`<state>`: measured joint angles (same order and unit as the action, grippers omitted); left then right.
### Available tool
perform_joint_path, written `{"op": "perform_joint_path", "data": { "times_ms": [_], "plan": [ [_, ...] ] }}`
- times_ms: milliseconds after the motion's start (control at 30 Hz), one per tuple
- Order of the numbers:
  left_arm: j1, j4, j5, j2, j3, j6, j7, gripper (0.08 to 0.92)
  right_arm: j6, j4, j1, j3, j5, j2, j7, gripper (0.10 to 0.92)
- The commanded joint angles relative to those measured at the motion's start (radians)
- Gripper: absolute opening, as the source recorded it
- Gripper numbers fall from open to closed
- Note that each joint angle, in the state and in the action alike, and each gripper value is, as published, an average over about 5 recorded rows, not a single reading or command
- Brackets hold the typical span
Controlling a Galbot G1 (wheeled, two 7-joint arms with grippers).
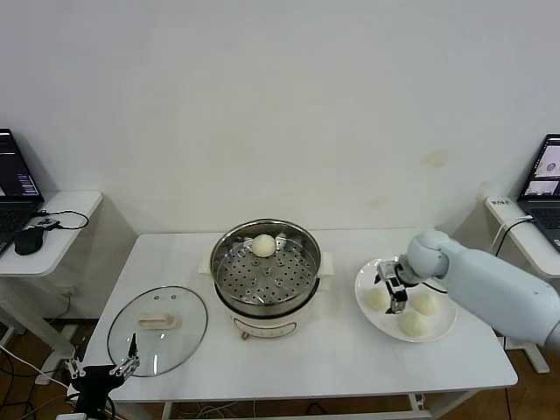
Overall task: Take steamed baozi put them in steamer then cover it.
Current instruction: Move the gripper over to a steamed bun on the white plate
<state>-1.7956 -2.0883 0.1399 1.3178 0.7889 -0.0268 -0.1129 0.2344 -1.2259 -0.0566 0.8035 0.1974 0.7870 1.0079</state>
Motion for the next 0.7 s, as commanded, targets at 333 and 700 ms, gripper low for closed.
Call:
{"op": "perform_joint_path", "data": {
  "times_ms": [333,700],
  "plan": [
    [0.006,0.005,0.001,0.000,-0.002,0.001,-0.001,0.823,0.001,0.069,-0.027,-0.047,0.028,0.040,0.015,0.660],
    [0.003,-0.005,0.004,-0.001,0.001,0.001,-0.002,0.823,0.038,-0.084,0.228,0.080,-0.137,-0.059,0.051,0.572]
  ]
}}
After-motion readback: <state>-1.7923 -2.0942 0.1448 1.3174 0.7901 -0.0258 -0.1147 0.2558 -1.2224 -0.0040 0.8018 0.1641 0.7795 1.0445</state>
